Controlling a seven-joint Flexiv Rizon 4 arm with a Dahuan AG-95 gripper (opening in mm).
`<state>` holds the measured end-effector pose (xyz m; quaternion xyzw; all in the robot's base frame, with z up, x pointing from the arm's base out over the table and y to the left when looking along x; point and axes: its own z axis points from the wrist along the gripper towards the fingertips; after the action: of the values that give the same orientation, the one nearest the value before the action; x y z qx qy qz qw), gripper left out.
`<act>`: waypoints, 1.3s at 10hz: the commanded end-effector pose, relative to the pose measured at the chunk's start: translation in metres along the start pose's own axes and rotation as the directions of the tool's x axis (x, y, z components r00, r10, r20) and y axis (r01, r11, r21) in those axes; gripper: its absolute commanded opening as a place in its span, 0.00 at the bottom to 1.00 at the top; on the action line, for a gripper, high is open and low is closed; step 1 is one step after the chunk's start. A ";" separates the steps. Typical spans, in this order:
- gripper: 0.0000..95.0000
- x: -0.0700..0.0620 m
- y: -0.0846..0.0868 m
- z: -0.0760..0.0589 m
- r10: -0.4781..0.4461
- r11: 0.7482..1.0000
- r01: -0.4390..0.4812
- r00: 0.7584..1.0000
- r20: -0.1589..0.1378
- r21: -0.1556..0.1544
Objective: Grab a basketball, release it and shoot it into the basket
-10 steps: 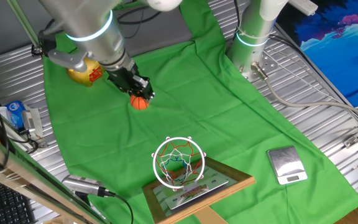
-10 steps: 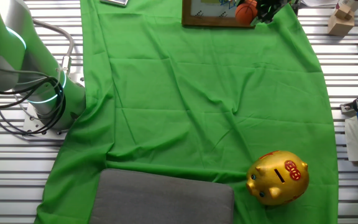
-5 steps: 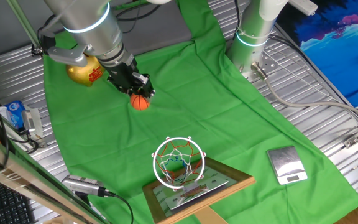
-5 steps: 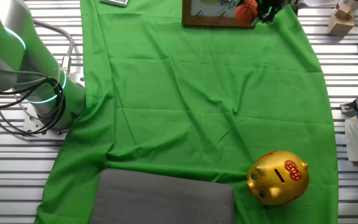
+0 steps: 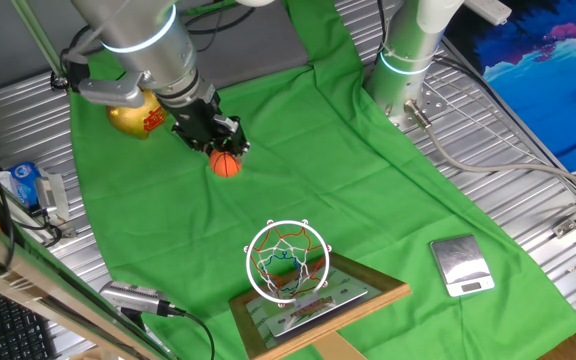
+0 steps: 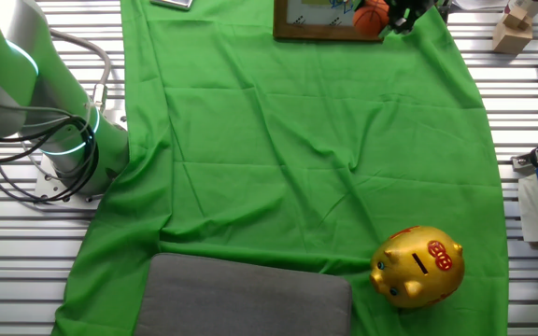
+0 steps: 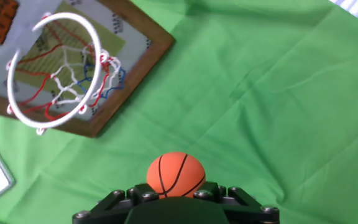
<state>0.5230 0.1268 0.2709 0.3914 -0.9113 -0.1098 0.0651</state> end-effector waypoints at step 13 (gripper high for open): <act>0.00 -0.077 0.073 -0.011 0.180 0.981 -0.172 0.980 0.082 -0.090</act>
<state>0.5264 0.2131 0.2936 0.3185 -0.9315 -0.1697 0.0448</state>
